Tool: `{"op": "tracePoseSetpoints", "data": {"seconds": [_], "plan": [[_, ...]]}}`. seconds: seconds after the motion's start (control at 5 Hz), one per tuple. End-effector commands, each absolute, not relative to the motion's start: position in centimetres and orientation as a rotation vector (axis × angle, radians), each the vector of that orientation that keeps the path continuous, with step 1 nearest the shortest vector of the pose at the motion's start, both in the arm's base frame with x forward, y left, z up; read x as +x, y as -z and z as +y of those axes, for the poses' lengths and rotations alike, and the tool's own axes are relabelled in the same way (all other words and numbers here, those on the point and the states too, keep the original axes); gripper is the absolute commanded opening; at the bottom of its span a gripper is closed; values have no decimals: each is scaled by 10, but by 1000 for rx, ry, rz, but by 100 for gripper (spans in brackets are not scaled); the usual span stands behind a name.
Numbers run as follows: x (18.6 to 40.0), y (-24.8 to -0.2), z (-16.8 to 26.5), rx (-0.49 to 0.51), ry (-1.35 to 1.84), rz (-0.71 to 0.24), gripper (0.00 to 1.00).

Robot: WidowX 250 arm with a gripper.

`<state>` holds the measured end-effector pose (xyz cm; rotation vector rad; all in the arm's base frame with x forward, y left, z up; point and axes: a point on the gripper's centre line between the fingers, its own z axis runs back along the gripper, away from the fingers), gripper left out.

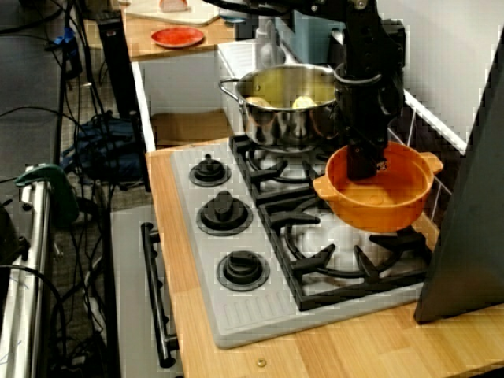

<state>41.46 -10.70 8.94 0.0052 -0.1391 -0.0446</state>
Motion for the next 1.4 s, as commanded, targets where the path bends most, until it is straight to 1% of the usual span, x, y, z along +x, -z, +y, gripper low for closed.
{"op": "tracePoseSetpoints", "data": {"seconds": [0.0,0.4,0.6,0.8,1.2], "plan": [[415,-97,-104,15,47,-167,0],[413,-90,-101,20,38,-156,0],[411,-91,-100,19,35,-153,52],[408,-96,-94,20,36,-151,100],[401,-110,-81,-10,4,-172,100]]}}
